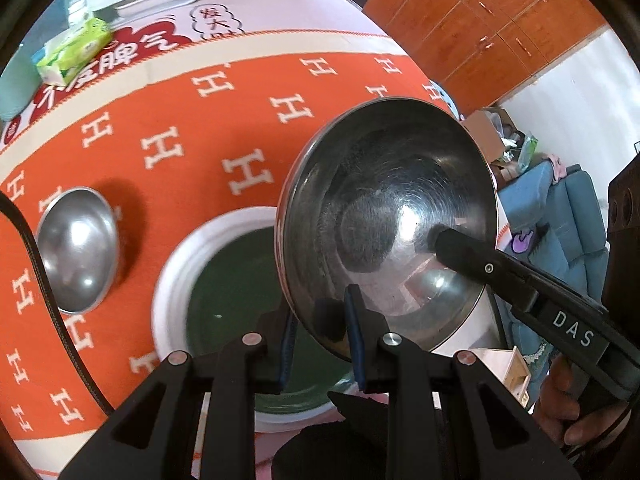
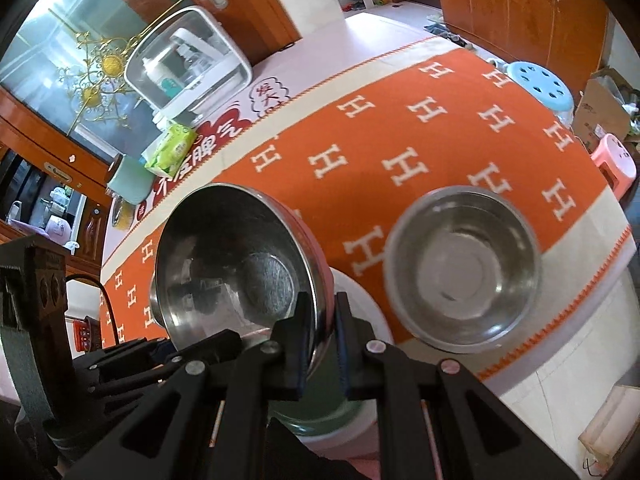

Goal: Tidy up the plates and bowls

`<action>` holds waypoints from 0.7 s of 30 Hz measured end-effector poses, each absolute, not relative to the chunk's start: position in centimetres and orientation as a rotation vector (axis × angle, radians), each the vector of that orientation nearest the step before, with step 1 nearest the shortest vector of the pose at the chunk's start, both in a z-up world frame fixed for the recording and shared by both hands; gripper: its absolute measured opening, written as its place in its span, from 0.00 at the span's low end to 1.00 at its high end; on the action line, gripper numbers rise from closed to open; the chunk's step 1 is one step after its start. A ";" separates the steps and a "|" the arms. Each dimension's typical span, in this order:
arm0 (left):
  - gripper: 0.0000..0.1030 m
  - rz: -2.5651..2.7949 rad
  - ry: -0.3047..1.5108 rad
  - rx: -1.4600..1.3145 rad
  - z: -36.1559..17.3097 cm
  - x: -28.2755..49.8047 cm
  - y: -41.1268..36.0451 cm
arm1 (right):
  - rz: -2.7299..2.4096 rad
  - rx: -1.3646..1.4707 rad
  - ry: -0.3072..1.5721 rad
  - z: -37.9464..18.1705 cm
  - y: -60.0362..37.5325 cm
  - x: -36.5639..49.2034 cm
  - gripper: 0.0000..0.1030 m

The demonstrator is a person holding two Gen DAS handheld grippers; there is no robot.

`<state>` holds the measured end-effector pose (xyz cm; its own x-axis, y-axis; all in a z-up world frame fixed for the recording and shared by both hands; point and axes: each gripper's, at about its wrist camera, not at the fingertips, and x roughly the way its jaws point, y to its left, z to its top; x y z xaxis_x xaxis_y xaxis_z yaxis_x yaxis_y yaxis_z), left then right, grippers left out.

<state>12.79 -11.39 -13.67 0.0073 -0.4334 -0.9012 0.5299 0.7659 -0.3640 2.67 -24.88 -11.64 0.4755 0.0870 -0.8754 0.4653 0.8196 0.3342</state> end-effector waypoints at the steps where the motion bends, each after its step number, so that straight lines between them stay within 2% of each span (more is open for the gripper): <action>1: 0.20 -0.758 1.374 0.089 -13.7 12.5 -12.0 | -0.251 0.592 1.069 -11.6 -25.4 2.4 0.11; 21: 0.21 -0.735 1.434 0.094 -16.1 10.0 -21.6 | -0.230 0.552 1.211 -13.5 -34.7 0.8 0.11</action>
